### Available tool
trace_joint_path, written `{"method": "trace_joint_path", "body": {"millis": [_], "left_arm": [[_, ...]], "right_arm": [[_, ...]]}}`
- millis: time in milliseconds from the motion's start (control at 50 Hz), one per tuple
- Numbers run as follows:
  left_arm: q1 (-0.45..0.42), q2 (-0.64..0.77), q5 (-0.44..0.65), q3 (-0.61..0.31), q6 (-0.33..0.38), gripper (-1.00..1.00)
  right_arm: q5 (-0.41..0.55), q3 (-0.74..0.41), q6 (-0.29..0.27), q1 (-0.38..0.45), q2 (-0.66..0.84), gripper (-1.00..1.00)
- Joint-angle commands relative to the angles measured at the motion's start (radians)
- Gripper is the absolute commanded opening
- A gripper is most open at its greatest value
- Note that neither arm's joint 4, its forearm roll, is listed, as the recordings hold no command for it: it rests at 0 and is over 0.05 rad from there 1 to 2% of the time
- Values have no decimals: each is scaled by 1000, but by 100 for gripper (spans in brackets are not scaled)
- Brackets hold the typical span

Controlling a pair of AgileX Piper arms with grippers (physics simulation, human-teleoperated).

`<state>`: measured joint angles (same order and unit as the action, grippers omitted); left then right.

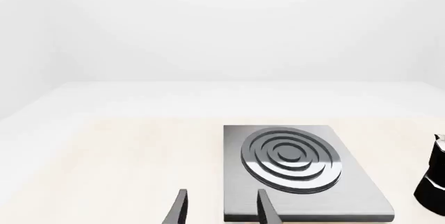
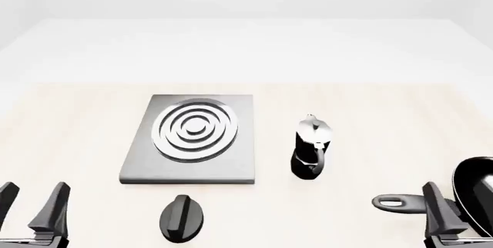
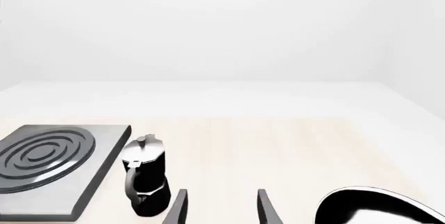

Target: Put the moka pot on the stove.

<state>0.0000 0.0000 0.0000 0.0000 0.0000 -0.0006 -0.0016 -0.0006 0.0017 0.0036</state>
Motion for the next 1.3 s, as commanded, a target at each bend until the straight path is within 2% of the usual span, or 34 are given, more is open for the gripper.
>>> {"method": "trace_joint_path", "body": {"millis": [20, 280, 420, 740, 760, 780, 820, 1300], "left_arm": [[0, 0, 0, 0, 0, 100], [0, 0, 0, 0, 0, 100], [0, 0, 0, 0, 0, 100], [0, 0, 0, 0, 0, 100], [0, 0, 0, 0, 0, 100], [0, 0, 0, 0, 0, 100], [0, 0, 0, 0, 0, 100], [0, 0, 0, 0, 0, 100]], "right_arm": [[3, -4, -2, 10, 4, 100], [-27, -5, -20, 32, 43, 100], [-7, -8, -25, 51, 23, 100], [-69, -7, -25, 105, 89, 100], [-71, -6, -29, 109, 90, 100], [-76, -3, -63, 122, 92, 100], [-81, -1, -61, 125, 97, 100], [-285, 1, -52, 224, 310, 100]]}}
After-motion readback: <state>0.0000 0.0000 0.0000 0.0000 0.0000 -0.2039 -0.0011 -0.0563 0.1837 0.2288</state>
